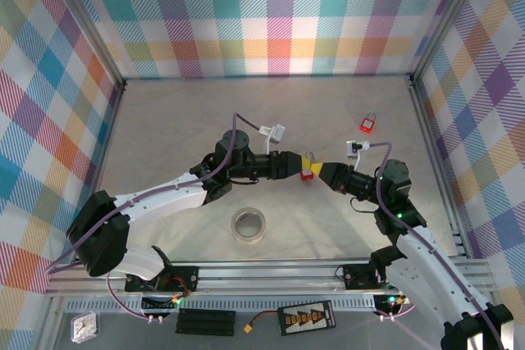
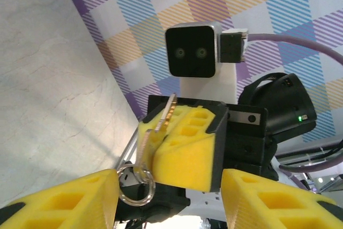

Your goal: Unlock with the key

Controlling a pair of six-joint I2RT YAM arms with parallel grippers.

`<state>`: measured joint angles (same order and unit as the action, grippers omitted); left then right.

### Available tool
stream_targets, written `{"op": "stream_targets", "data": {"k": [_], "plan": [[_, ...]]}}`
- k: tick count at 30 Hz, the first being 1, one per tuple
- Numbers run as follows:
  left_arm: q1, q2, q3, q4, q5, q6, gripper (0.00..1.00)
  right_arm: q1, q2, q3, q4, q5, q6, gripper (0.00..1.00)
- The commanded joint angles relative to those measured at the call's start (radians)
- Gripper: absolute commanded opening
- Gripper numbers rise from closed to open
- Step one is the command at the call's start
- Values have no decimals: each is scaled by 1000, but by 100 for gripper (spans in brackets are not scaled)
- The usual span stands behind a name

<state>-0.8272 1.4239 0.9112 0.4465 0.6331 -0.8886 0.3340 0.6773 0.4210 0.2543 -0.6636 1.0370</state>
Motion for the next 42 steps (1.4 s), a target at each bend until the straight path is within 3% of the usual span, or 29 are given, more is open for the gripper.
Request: {"op": "stream_targets", "data": {"k": [1, 12, 31, 42], "plan": [[-8, 6, 3, -16, -17, 37, 52, 2, -10, 35, 56, -20, 11, 0], [-14, 41, 19, 40, -4, 20, 42, 4, -12, 29, 64, -28, 21, 0], [-13, 59, 80, -4, 12, 65, 23, 4, -11, 12, 66, -42, 32, 0], [-24, 67, 71, 5, 40, 61, 1, 5, -8, 13, 67, -34, 31, 0]]}}
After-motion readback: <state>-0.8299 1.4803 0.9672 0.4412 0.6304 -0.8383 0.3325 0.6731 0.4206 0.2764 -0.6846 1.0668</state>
